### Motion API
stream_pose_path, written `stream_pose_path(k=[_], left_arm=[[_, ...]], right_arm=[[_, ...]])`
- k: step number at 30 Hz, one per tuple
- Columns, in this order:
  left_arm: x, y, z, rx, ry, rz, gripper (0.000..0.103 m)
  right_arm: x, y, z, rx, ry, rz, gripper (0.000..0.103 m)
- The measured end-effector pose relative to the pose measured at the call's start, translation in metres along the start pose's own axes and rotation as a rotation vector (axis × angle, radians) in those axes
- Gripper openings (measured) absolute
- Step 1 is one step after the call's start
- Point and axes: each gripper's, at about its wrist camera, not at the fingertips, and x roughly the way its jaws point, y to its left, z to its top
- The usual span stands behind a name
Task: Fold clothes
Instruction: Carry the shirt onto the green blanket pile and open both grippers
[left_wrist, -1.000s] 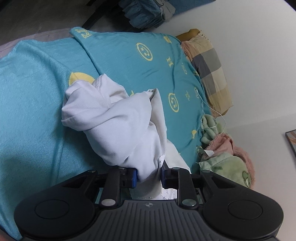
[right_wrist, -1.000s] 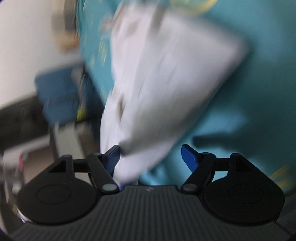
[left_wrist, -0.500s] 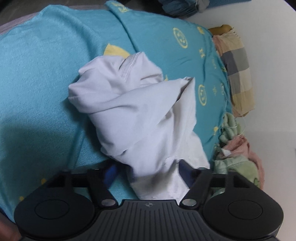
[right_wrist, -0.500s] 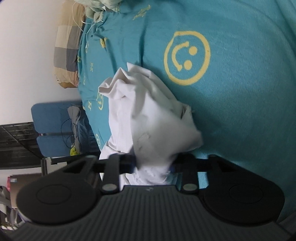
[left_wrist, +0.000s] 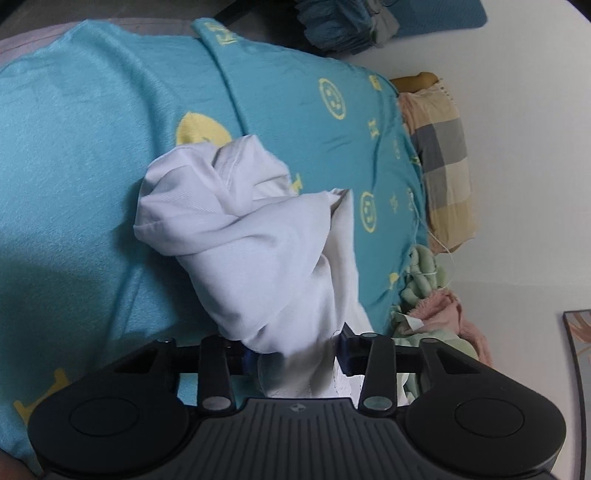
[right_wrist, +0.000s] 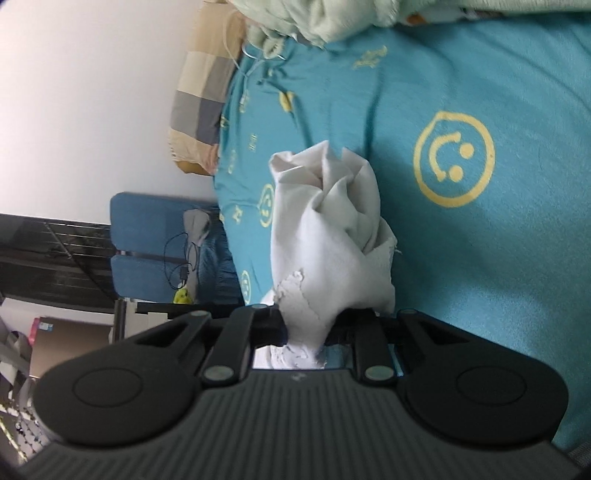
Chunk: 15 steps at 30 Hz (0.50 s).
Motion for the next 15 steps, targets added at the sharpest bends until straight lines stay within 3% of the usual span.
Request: stream_pose_path(k=[4, 8, 11, 15], left_arm=[[-0.007, -0.028, -0.003, 0.018, 0.022, -0.027, 0.031], [-0.002, -0.086, -0.011, 0.057, 0.038, -0.022, 0.030], [0.015, -0.151, -0.023, 0.119, 0.048, -0.038, 0.029], [0.058, -0.257, -0.047, 0.187, 0.107, -0.119, 0.029]], right_arm=[[-0.016, 0.010, 0.004, -0.010, -0.019, 0.015, 0.019], [-0.038, 0.025, 0.019, -0.001, -0.047, 0.043, 0.019], [-0.054, 0.044, 0.051, 0.019, -0.089, 0.066, 0.019], [-0.087, 0.085, 0.119, 0.002, -0.183, 0.105, 0.019]])
